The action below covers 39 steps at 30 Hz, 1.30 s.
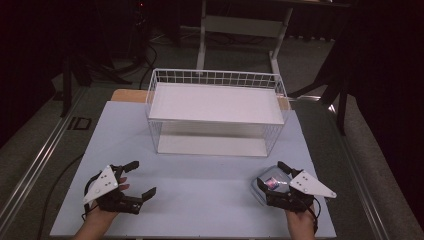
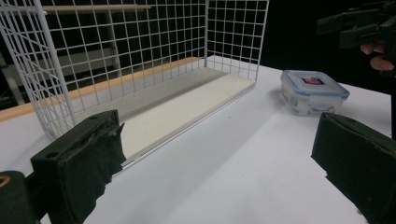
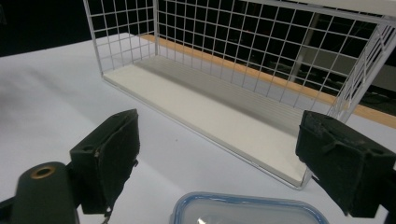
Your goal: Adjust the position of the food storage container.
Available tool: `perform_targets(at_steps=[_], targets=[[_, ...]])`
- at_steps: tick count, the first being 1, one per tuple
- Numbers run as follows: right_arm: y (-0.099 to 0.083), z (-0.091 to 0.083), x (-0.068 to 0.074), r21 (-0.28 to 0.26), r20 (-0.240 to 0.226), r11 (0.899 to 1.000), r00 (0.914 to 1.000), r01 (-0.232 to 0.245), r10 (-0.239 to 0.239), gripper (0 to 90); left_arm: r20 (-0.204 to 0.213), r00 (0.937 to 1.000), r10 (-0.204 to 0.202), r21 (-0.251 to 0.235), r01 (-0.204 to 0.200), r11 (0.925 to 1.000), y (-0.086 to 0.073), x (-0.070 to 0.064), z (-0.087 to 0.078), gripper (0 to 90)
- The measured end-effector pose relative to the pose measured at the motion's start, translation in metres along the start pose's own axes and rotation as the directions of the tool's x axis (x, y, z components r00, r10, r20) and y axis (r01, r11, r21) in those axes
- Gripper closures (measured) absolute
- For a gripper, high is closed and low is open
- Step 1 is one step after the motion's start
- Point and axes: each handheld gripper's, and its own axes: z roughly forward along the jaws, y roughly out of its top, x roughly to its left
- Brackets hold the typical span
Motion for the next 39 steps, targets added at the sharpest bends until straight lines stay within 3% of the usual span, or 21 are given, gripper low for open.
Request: perform_targets(at_steps=[5, 6, 10, 11, 16, 21, 29, 35, 39], targets=[[0.002, 0.001, 0.005, 0.007, -0.021, 1.000, 0.9997, 0.013, -0.013, 13.5, -0.007, 1.0000, -0.003, -0.008, 0.003, 1.0000, 0.000, 0.000, 0.000, 2.7], [0.006, -0.002, 0.009, -0.012, -0.042, 1.000, 0.9990, 0.010, -0.011, 13.2, -0.011, 0.9999, 0.000, -0.012, 0.000, 0.9999, 0.001, 0.000, 0.000, 2.7], [0.012, -0.006, 0.015, -0.030, -0.053, 0.999, 0.9982, 0.026, -0.028, 13.2, -0.007, 0.9999, 0.009, -0.022, -0.010, 0.9997, 0.001, -0.002, -0.001, 2.7], [0.017, -0.007, 0.018, -0.040, -0.092, 0.999, 0.9956, 0.013, -0.017, 13.2, -0.007, 0.9999, 0.011, -0.025, -0.011, 0.9996, 0.002, -0.002, -0.001, 2.8], [0.028, -0.009, 0.026, -0.066, -0.132, 0.998, 0.9909, 0.014, -0.022, 13.2, -0.007, 0.9999, 0.010, -0.028, -0.010, 0.9996, 0.002, -0.001, -0.002, 2.7], [0.038, -0.007, 0.029, -0.076, -0.147, 0.997, 0.9888, 0.014, -0.025, 13.3, -0.008, 1.0000, 0.004, -0.037, -0.004, 0.9993, 0.002, -0.001, -0.003, 2.8], [0.053, -0.004, 0.023, -0.056, -0.153, 0.998, 0.9872, 0.038, -0.046, 13.5, -0.008, 0.9999, 0.008, -0.034, -0.008, 0.9994, 0.002, -0.001, -0.002, 2.8], [0.063, 0.003, 0.009, -0.075, -0.147, 0.997, 0.9890, -0.004, -0.007, 13.5, -0.006, 1.0000, 0.007, -0.038, -0.007, 0.9993, 0.002, -0.002, -0.003, 2.7], [0.066, 0.006, 0.000, -0.073, -0.137, 0.997, 0.9905, 0.002, -0.012, 13.5, -0.006, 1.0000, -0.003, -0.040, 0.002, 0.9992, 0.002, -0.001, -0.003, 2.8]])
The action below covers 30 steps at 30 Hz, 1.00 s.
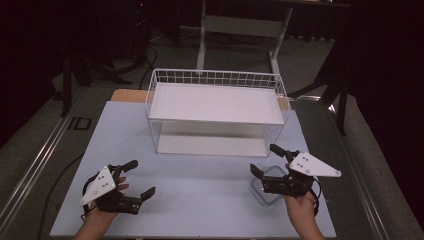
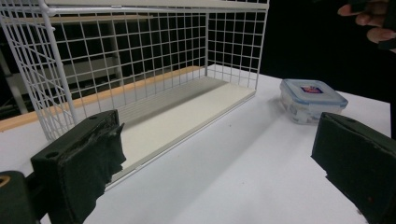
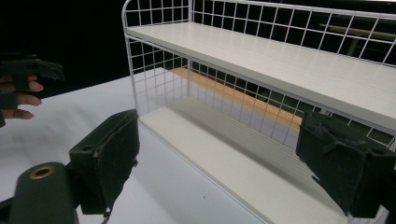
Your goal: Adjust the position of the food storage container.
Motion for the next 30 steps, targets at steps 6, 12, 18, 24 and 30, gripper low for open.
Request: perform_targets(at_steps=[6, 12, 18, 24, 30], targets=[[-0.001, 0.005, -0.015, 0.037, 0.059, 0.999, 0.9982, -0.007, 0.005, 13.4, 0.003, 1.0000, -0.001, 0.002, 0.001, 1.0000, 0.000, 0.000, 0.000, 2.8], [-0.008, 0.002, -0.034, 0.019, 0.029, 0.998, 0.9974, -0.066, 0.066, 17.5, 0.008, 1.0000, 0.002, 0.008, -0.002, 1.0000, -0.001, -0.001, 0.001, 2.7], [-0.021, -0.006, -0.058, 0.057, 0.094, 0.996, 0.9935, -0.069, 0.064, 43.7, 0.009, 1.0000, 0.000, 0.009, 0.000, 1.0000, -0.001, -0.001, 0.001, 2.8], [-0.039, -0.013, -0.083, 0.097, 0.149, 0.989, 0.9838, -0.115, 0.100, 65.6, 0.009, 1.0000, 0.001, 0.012, -0.002, 0.9999, -0.001, -0.001, 0.002, 2.8], [-0.059, -0.014, -0.096, 0.179, 0.175, 0.978, 0.9816, -0.109, 0.077, 79.9, 0.006, 1.0000, 0.002, 0.014, -0.002, 0.9999, -0.001, -0.001, 0.003, 2.7]])
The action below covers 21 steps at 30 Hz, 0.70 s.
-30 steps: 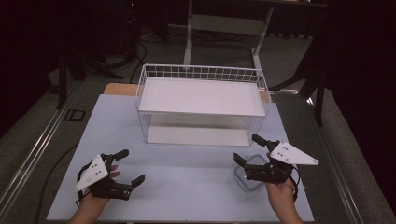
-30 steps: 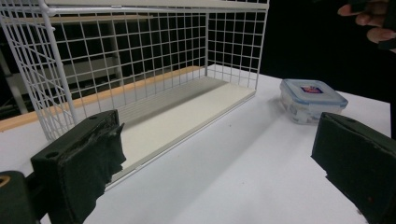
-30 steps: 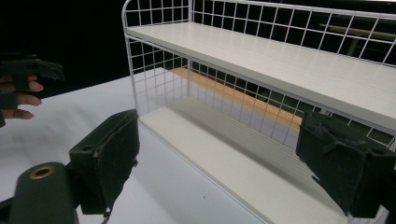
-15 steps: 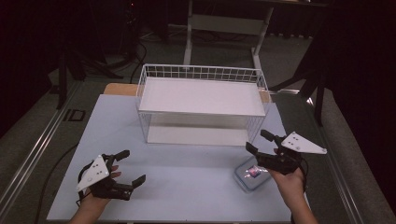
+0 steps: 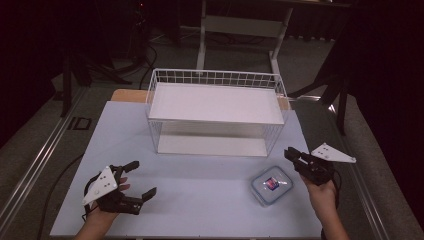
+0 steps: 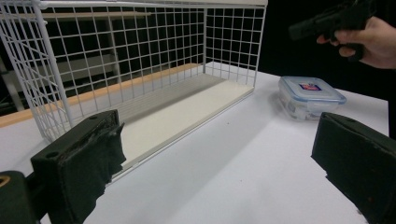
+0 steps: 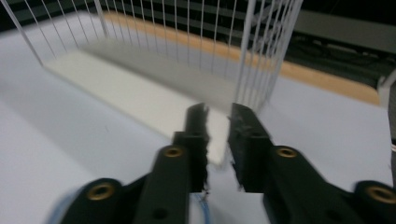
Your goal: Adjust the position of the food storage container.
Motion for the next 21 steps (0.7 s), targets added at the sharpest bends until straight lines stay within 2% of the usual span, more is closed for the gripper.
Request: perform_targets(at_steps=[1, 4, 11, 13, 16, 21], targets=[[-0.005, 0.001, -0.002, 0.022, 0.014, 1.000, 0.9998, 0.013, -0.013, 82.7, 0.000, 1.0000, 0.001, 0.000, -0.001, 1.0000, 0.000, 0.000, 0.000, 2.8], [-0.014, 0.003, -0.006, 0.046, 0.035, 0.999, 0.9993, 0.010, -0.011, 89.9, 0.001, 1.0000, 0.001, -0.001, -0.001, 1.0000, 0.000, 0.000, 0.000, 2.8], [-0.043, 0.011, -0.015, 0.133, 0.054, 0.991, 0.9983, -0.029, 0.022, 90.0, -0.003, 1.0000, 0.006, -0.006, -0.006, 1.0000, 0.001, 0.000, -0.002, 2.7], [-0.049, 0.009, -0.017, 0.146, 0.059, 0.988, 0.9977, -0.042, 0.033, 90.0, -0.004, 1.0000, 0.003, -0.007, -0.003, 1.0000, 0.001, 0.000, -0.002, 2.8], [-0.059, 0.005, -0.018, 0.186, 0.073, 0.982, 0.9972, -0.029, 0.015, 90.0, -0.003, 1.0000, 0.003, -0.004, -0.003, 1.0000, 0.001, 0.000, -0.001, 2.8], [-0.073, -0.002, -0.019, 0.208, 0.067, 0.976, 0.9966, -0.062, 0.049, 90.0, 0.001, 1.0000, 0.010, -0.002, -0.010, 1.0000, 0.001, -0.001, 0.000, 2.8]])
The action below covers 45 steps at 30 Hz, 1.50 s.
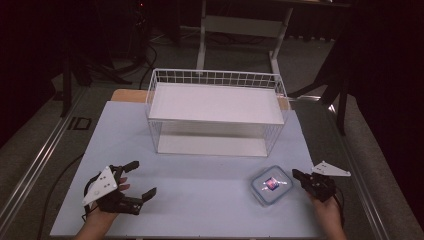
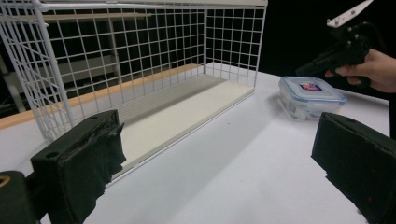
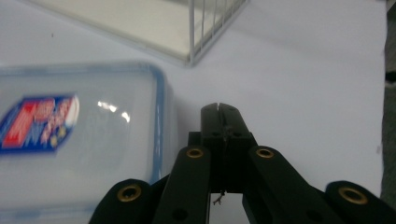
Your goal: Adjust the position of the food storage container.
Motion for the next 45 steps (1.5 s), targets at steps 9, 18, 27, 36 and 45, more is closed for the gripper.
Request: perform_targets(at_steps=[9, 18, 27, 36, 45], targets=[[-0.026, 0.001, 0.009, 0.081, -0.066, 0.997, 0.9978, 0.005, 0.001, 90.0, 0.002, 1.0000, 0.002, -0.002, -0.002, 1.0000, 0.000, -0.001, 0.001, 2.8], [-0.026, -0.002, 0.015, 0.092, -0.097, 0.996, 0.9953, 0.010, -0.001, 90.0, 0.003, 1.0000, 0.001, -0.001, -0.001, 1.0000, 0.000, -0.001, 0.001, 2.8], [-0.018, 0.004, 0.034, 0.093, -0.175, 0.993, 0.9831, 0.071, -0.054, 90.0, 0.004, 1.0000, 0.004, 0.002, -0.004, 1.0000, 0.000, -0.001, 0.002, 2.7], [-0.004, 0.019, 0.058, 0.106, -0.265, 0.984, 0.9576, 0.145, -0.112, 90.0, 0.006, 1.0000, 0.007, 0.003, -0.007, 1.0000, 0.000, -0.002, 0.002, 2.8], [0.009, 0.026, 0.075, 0.133, -0.304, 0.968, 0.9381, 0.214, -0.166, 90.0, 0.002, 0.9999, 0.011, 0.001, -0.011, 0.9999, 0.000, -0.003, 0.001, 2.8]])
